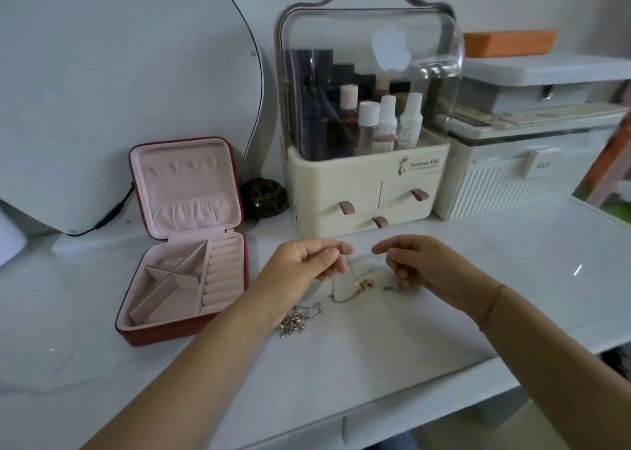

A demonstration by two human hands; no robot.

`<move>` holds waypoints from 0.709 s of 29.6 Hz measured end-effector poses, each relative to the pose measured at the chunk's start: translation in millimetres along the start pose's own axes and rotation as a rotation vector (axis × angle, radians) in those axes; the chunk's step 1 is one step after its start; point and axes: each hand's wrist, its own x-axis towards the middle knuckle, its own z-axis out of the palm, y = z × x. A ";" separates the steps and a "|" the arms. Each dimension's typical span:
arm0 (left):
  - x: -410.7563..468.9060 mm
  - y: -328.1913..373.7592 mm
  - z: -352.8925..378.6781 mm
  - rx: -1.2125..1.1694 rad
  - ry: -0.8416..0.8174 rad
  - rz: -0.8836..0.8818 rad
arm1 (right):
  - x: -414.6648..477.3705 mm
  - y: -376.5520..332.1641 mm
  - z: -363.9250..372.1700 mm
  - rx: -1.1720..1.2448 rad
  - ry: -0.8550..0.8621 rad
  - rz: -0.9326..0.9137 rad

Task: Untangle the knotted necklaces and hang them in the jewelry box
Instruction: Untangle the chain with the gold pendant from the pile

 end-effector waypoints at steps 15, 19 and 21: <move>-2.0 -9.4 0.3 0.107 0.089 -0.067 | -29.6 -1.6 71.4 -0.423 0.467 -0.606; -1.9 -14.7 -0.1 0.164 0.101 -0.064 | -21.4 6.1 78.0 -0.336 0.504 -0.569; -2.5 -14.5 0.6 0.161 0.100 -0.059 | -21.4 6.3 77.3 -0.260 0.479 -0.524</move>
